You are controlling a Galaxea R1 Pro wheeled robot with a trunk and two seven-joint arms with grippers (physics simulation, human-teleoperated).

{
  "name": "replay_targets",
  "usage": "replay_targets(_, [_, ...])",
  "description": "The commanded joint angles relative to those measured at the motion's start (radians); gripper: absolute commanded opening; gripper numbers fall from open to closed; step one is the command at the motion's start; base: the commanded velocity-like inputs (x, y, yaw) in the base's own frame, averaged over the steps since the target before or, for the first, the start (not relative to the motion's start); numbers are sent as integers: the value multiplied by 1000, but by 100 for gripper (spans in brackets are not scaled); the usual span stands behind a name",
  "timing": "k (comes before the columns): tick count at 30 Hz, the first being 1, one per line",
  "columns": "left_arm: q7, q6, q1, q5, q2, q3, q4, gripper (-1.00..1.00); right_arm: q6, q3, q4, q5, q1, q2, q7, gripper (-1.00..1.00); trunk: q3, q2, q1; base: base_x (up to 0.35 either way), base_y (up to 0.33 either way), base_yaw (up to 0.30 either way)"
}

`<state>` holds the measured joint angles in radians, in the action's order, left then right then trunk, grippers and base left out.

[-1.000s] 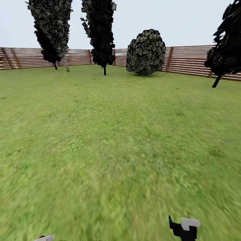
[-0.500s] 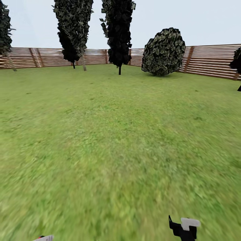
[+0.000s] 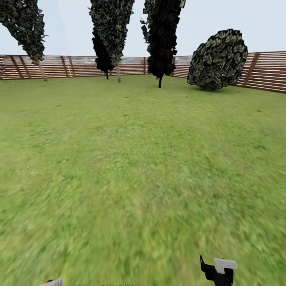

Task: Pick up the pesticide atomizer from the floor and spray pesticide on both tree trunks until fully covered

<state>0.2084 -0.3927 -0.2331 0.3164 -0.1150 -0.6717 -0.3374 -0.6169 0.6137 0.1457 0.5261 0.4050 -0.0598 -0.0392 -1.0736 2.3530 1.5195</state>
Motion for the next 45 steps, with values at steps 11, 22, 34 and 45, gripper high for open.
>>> replay_targets(11, [0,0,0,0,0,0,0,-100,0,0,0,0,0,0,0,100,-6,0,0,0,0,279])
replay_targets(22, [0,0,0,0,0,0,0,-100,-1,0,0,0,0,0,0,100,-10,0,0,0,0,279])
replay_targets(34, [0,0,0,0,0,0,0,-100,-1,0,0,0,0,0,-1,100,-10,0,0,0,0,279])
replay_targets(45, [0,0,0,0,0,0,0,-100,-1,0,0,0,0,0,0,100,-8,0,0,0,0,279])
